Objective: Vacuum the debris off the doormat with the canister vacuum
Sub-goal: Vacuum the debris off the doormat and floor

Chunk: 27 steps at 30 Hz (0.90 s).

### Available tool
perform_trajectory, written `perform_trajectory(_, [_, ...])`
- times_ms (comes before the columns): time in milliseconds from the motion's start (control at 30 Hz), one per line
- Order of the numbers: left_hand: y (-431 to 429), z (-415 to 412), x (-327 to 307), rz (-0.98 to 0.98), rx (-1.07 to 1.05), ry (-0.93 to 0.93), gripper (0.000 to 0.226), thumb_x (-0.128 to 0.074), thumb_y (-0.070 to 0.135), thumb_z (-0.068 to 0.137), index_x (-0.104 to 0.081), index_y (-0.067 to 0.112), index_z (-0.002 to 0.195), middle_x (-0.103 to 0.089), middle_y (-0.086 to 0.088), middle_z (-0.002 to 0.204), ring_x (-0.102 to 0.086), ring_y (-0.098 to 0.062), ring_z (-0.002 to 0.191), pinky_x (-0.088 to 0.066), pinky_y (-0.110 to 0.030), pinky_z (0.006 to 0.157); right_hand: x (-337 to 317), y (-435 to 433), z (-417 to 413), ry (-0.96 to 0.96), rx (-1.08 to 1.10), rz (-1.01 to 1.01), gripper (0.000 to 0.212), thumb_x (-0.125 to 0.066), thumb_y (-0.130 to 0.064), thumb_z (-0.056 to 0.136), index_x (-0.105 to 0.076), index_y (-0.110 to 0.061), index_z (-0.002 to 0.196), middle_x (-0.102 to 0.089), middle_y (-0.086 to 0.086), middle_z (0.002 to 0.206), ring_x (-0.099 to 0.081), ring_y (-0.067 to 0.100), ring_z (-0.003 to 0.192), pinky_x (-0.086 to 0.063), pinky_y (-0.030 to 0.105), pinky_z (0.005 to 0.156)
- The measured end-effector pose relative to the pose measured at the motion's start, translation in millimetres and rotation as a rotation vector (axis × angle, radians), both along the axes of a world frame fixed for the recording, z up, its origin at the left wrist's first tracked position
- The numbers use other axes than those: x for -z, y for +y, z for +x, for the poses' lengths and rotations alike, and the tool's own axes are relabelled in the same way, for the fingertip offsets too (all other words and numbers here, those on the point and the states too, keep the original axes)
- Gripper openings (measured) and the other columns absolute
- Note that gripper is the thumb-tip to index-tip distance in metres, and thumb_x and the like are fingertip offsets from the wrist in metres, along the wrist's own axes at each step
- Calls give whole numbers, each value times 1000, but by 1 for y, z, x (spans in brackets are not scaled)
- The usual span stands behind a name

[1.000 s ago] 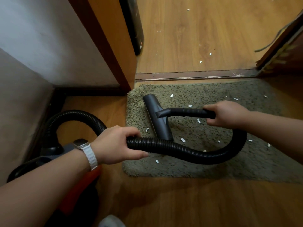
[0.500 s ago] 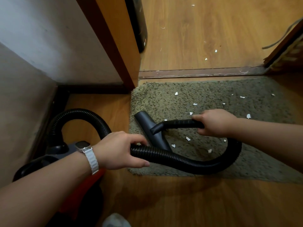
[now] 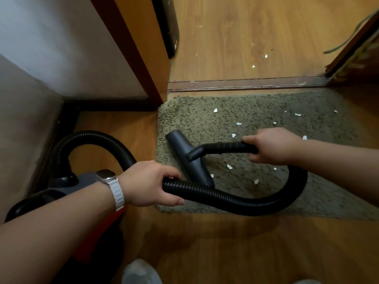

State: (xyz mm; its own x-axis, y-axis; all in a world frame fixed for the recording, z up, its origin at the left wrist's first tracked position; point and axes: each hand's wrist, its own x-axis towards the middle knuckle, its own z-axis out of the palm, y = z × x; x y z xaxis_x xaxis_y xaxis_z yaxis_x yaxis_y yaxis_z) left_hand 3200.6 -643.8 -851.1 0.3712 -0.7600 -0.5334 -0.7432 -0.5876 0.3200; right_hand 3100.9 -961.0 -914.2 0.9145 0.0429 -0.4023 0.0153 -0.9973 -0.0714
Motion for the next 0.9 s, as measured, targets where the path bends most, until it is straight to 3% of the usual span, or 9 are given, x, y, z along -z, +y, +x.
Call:
perform_trajectory(67, [-1, -2, 4, 23, 21, -8, 47, -64, 75, 71, -64, 39, 100, -57, 14, 64, -58, -1, 65, -49, -23, 67, 0, 11, -7, 22, -79, 4, 36, -53, -47, 90, -54, -35, 123, -56, -7, 89, -61, 17, 76, -48, 26, 59])
perform_trajectory(200, [-6, -3, 7, 10, -3, 1, 49, -66, 74, 69, -67, 35, 99, -59, 11, 63, -59, -3, 64, -46, -20, 61, 7, 19, -27, 74, -156, 2, 44, -51, -50, 90, -51, -34, 130, -60, -2, 100, -65, 23, 86, -53, 31, 67])
perform_trajectory(367, [-14, -10, 8, 29, 4, 6, 46, -67, 72, 72, -66, 36, 100, -59, 12, 65, -59, -3, 64, -49, -23, 65, 6, -5, -34, 60, -73, -21, 45, -53, -50, 89, -52, -36, 131, -61, -4, 100, -65, 21, 87, -49, 29, 64])
perform_trajectory(567, [-26, -11, 9, -34, -45, 26, 38, -69, 71, 72, -61, 43, 96, -61, 12, 66, -59, -2, 63, -47, -20, 63, 0, -42, -37, 12, 92, -78, 41, -54, -48, 87, -56, -34, 126, -59, -5, 86, -64, 22, 81, -55, 32, 64])
perform_trajectory(700, [-27, -14, 9, -24, -21, 40, 39, -67, 73, 71, -61, 45, 99, -61, 14, 67, -59, -1, 65, -46, -18, 63, -2, -39, -41, 1, 87, -73, 37, -53, -46, 88, -56, -33, 123, -56, -5, 84, -63, 22, 79, -56, 33, 65])
perform_trajectory(900, [-22, -28, 18, 62, 107, 80, 42, -65, 72, 75, -64, 40, 101, -57, 15, 68, -55, 0, 64, -50, -23, 67, -2, -12, -47, -4, -47, -40, 41, -51, -49, 89, -53, -35, 127, -60, -3, 99, -65, 23, 86, -51, 31, 64])
